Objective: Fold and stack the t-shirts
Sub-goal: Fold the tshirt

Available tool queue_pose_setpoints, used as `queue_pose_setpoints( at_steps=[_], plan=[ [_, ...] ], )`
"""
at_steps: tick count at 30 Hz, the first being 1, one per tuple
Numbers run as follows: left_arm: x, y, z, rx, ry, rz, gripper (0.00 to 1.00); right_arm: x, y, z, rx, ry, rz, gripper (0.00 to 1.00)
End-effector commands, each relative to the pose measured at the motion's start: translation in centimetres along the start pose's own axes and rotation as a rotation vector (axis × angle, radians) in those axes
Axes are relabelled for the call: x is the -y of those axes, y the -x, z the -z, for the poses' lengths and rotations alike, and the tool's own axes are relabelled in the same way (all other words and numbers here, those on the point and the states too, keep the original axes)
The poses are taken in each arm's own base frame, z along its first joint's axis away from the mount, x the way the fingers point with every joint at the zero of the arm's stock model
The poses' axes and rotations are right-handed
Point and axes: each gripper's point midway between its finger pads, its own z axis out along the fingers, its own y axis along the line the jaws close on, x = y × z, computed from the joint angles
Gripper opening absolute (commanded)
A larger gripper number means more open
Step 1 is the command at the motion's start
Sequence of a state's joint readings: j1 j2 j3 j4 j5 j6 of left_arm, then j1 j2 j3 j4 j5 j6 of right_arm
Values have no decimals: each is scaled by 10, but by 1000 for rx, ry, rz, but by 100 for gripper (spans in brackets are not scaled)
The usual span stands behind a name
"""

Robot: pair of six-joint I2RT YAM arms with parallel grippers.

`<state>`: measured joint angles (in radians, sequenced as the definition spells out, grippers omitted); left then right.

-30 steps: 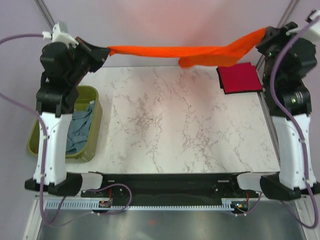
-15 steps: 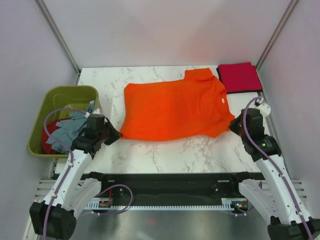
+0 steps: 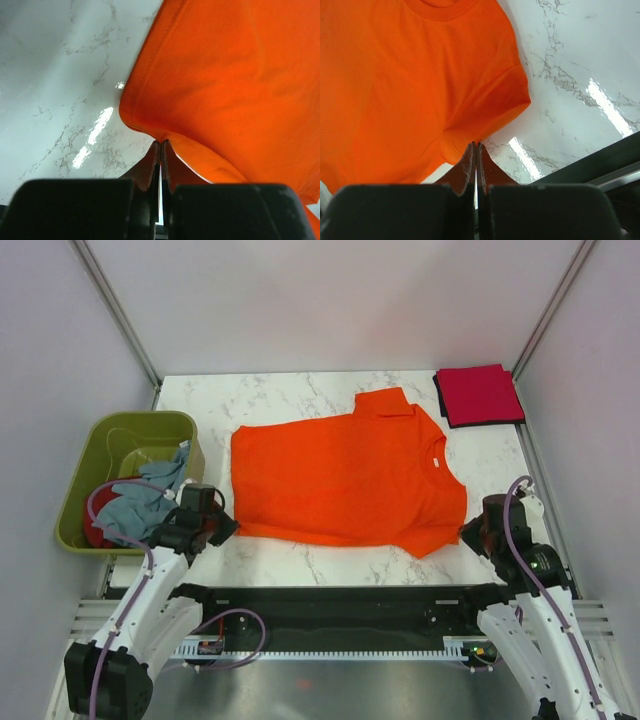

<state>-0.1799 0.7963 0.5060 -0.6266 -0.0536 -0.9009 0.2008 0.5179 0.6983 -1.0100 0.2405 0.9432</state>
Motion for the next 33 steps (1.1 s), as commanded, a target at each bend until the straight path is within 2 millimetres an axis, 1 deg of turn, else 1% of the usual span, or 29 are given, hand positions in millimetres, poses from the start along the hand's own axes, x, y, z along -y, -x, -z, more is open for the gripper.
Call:
queue_pose_setpoints(
  at_steps=[1, 4, 5, 7, 8, 9, 10, 12, 13, 15, 16, 17, 18, 19, 20, 21, 22, 23, 24, 25, 26, 28, 29, 30, 32, 33],
  plan=[
    [4, 20, 6, 95, 12, 84, 2, -7, 4, 1, 6, 19, 8, 0],
    [1, 21, 6, 104, 22, 84, 2, -12, 7, -7, 9, 19, 26, 0],
    [1, 22, 6, 107, 22, 84, 2, -18, 8, -12, 5, 29, 44, 0],
    [2, 22, 6, 108, 21, 83, 2, -23, 7, -20, -14, 22, 62, 0],
    [4, 22, 5, 107, 13, 82, 2, -30, 11, -24, -3, 36, 65, 0],
    [5, 22, 2, 110, 0, 86, 2, -32, 13, -27, 1, 29, 62, 0],
    [8, 19, 1, 96, -16, 87, 2, -32, 14, -35, -4, 3, 68, 0],
    [7, 15, -4, 81, -17, 100, 2, -36, 21, -44, 16, -12, 95, 0],
    [7, 14, -6, 76, -13, 107, 2, -36, 20, -52, -1, -41, 116, 0],
    [9, 15, -8, 71, -15, 108, 2, -45, 28, -55, 11, -38, 154, 0],
    [8, 16, -11, 73, 1, 106, 2, -51, 32, -60, 11, -37, 177, 0],
    [6, 18, -12, 78, 15, 104, 2, -60, 41, -58, 33, -22, 202, 0],
    [6, 22, -13, 96, 30, 103, 2, -64, 47, -59, 49, -22, 213, 0],
    [4, 23, -15, 95, 47, 100, 2, -67, 54, -64, 68, -37, 220, 0],
    [4, 24, -16, 97, 55, 102, 2, -72, 62, -65, 97, -38, 223, 0],
    [4, 26, -17, 105, 62, 105, 2, -71, 69, -70, 127, -67, 241, 0],
    [2, 25, -20, 96, 80, 106, 2, -72, 69, -78, 113, -87, 263, 0],
    [3, 26, -22, 95, 84, 109, 2, -82, 76, -77, 117, -71, 282, 0],
    [6, 27, -22, 89, 82, 107, 2, -87, 70, -82, 73, -52, 334, 0],
    [7, 27, -23, 83, 83, 105, 2, -94, 73, -83, 75, -32, 351, 0],
    [7, 25, -26, 69, 97, 103, 2, -102, 77, -82, 82, -12, 355, 0],
    [11, 26, -26, 67, 92, 105, 2, -114, 81, -83, 85, 32, 393, 0],
    [10, 29, -26, 82, 102, 118, 2, -124, 87, -79, 100, 58, 398, 0],
    [10, 30, -26, 93, 107, 125, 2, -127, 88, -81, 101, 64, 409, 0],
    [12, 33, -26, 113, 107, 149, 2, -138, 98, -81, 127, 82, 430, 0],
    [11, 36, -28, 125, 118, 150, 2, -141, 98, -88, 119, 79, 442, 0]
  ],
)
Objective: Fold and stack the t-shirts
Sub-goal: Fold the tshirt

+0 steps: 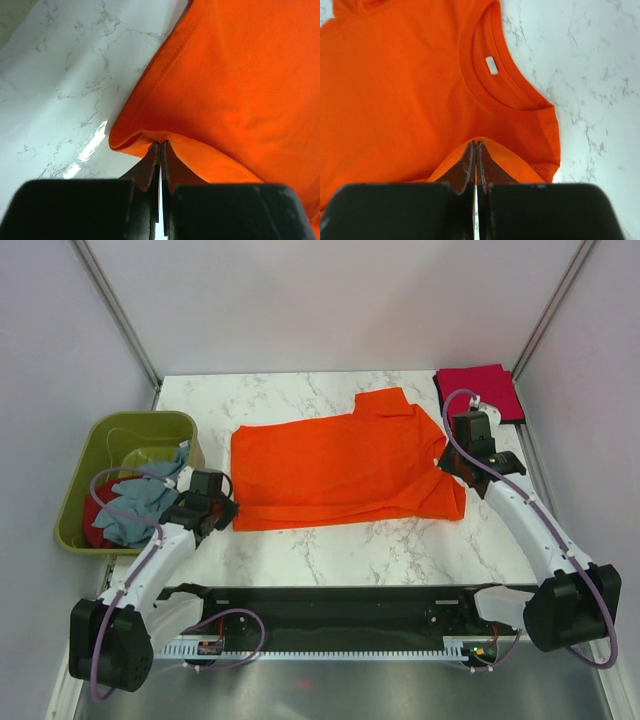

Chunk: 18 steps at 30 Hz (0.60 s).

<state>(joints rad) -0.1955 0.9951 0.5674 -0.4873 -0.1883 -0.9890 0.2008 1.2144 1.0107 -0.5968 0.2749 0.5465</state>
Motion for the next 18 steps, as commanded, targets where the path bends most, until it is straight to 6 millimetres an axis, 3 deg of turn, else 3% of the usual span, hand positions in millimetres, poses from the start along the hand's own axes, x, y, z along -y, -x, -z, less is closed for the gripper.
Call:
queue_pose_setpoints(
  at_steps=[1, 5, 13, 18],
  plan=[
    [-2, 5, -3, 26, 56, 70, 2, -25, 38, -2, 90, 76, 63, 0],
    [10, 15, -7, 34, 73, 58, 2, -36, 41, -13, 77, 103, 115, 0],
    [12, 22, -18, 55, 129, 83, 2, -37, 55, -33, 91, 57, 208, 0],
    [18, 30, -28, 70, 164, 65, 2, -48, 50, -50, 44, 91, 271, 0]
  ],
)
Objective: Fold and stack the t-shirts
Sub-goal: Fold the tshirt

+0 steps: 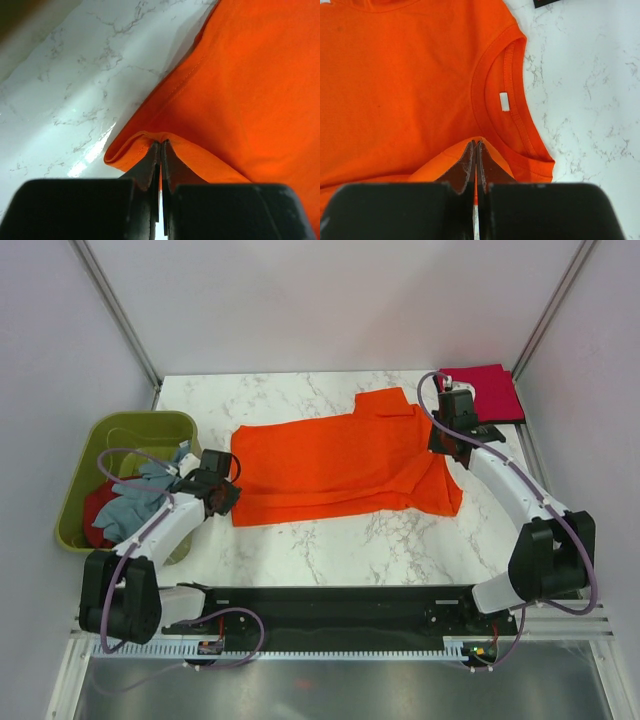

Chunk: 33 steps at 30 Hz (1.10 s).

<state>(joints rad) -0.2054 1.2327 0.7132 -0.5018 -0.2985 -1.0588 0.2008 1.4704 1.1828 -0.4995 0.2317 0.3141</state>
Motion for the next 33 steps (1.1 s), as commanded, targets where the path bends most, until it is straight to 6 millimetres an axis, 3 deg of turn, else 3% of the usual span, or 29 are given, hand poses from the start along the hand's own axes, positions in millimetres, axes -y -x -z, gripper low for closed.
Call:
queue_pose_setpoints(
  at_steps=[1, 7, 17, 24, 31, 33],
  plan=[
    [13, 11, -4, 30, 25, 28, 2, -15, 23, -4, 47, 66, 59, 1],
    [26, 15, -12, 23, 41, 31, 2, -14, 21, -21, 22, 36, 95, 0],
    [26, 18, -24, 44, 98, 6, 2, -13, 36, -34, 42, -11, 175, 0],
    [28, 18, -29, 49, 117, -16, 2, -26, 50, -45, 57, -1, 229, 0],
    [29, 21, -33, 66, 142, -39, 2, -24, 49, -63, 35, -39, 259, 1],
    [31, 22, -30, 65, 139, -46, 7, -26, 53, -64, 41, -35, 256, 1]
  ],
)
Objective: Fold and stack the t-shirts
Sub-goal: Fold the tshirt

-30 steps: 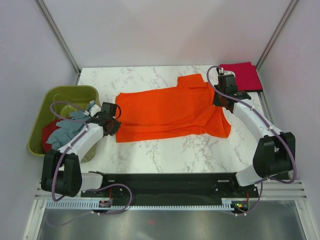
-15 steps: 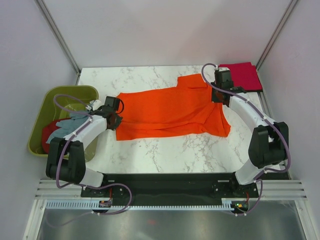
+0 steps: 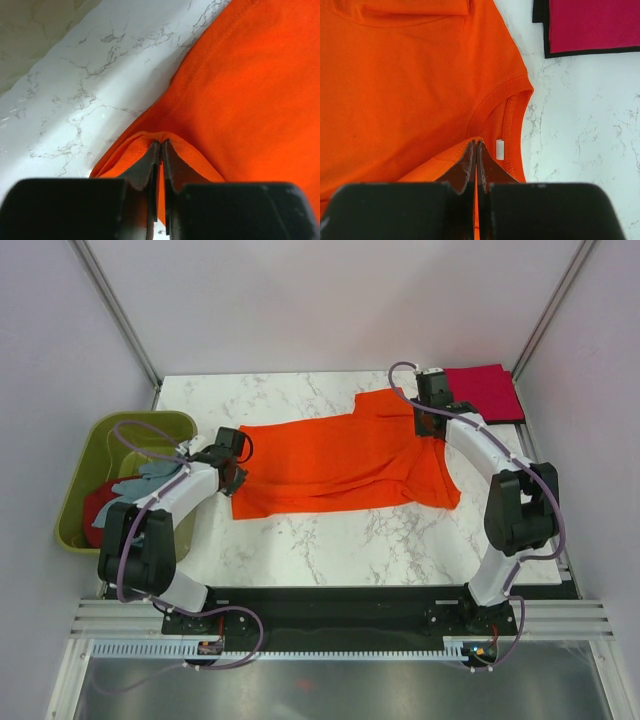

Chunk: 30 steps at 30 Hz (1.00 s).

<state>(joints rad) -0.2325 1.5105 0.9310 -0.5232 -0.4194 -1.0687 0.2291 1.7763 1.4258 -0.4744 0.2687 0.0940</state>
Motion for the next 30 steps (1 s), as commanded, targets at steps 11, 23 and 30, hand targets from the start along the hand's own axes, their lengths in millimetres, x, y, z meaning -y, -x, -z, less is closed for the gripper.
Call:
queue_pose_setpoints(
  at_steps=[11, 23, 30],
  plan=[
    [56, 8, 92, 70, -261, -167, 49, -14, 19, 17, -52, -15, -59, 40],
    [27, -65, 94, -158, -488, -330, 49, 43, -63, 90, -131, -243, -597, 47],
    [12, -69, 67, -222, -423, -317, 43, 75, -120, 86, -199, -346, -694, 42]
  ],
)
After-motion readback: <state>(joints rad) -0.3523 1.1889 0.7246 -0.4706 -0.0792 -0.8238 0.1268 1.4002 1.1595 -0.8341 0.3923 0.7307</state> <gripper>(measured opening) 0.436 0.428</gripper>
